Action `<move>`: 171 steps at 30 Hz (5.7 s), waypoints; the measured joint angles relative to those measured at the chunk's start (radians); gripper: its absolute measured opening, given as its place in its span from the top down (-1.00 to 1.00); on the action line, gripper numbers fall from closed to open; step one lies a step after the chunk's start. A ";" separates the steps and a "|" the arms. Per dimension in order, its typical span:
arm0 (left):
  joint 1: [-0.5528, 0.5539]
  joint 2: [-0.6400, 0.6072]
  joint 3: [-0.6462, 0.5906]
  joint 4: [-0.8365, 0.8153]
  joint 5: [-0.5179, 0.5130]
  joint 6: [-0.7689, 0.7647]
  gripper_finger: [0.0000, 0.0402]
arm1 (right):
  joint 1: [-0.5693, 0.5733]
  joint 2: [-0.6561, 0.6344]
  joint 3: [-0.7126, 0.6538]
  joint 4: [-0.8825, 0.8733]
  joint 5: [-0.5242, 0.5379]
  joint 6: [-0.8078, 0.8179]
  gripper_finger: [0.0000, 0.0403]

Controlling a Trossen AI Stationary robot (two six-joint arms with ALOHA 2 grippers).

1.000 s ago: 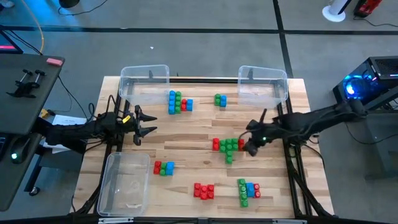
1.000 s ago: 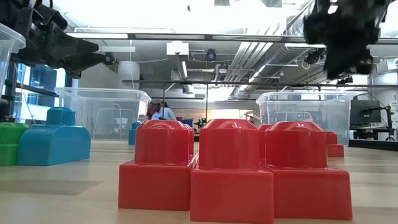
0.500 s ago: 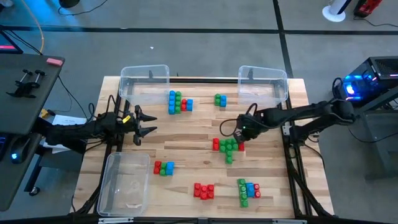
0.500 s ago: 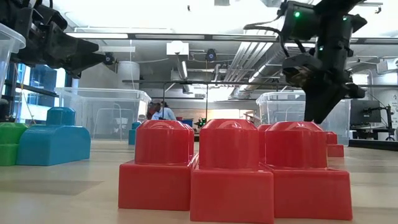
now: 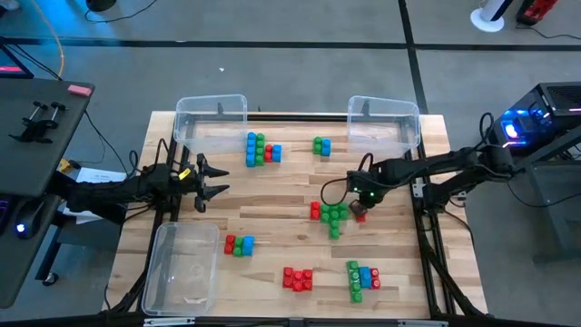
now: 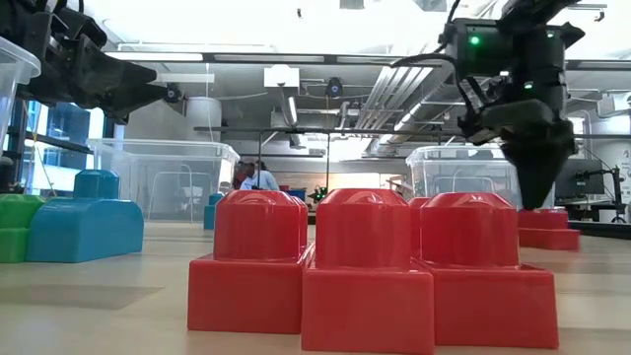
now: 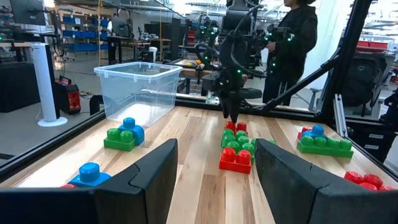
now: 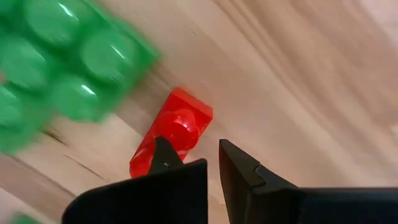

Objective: Sort blocks
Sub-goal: Put the red game piece into the top right transparent bin, then put the red game piece into the top left transparent bin

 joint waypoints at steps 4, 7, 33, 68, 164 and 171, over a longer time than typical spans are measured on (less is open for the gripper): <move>0.000 0.000 0.000 0.000 0.000 0.000 0.01 | 0.000 -0.048 -0.006 -0.116 0.048 -0.075 1.00; 0.000 0.000 0.000 0.000 0.000 0.000 0.01 | 0.000 -0.120 -0.009 -0.167 0.050 -0.047 1.00; 0.000 0.000 0.000 0.000 0.000 0.000 0.01 | -0.021 -0.232 -0.168 -0.140 0.025 0.042 -0.14; 0.000 0.000 0.000 0.000 0.000 0.000 0.01 | -0.087 -0.292 0.329 -0.112 0.296 0.014 0.99; -0.137 1.902 1.315 -0.173 0.014 -0.234 0.13 | 0.236 -0.233 0.655 -0.372 0.261 -0.118 -0.04; -0.148 2.022 1.306 -0.035 0.010 -0.181 0.93 | 0.236 -0.233 0.655 -0.372 0.278 -0.078 -0.04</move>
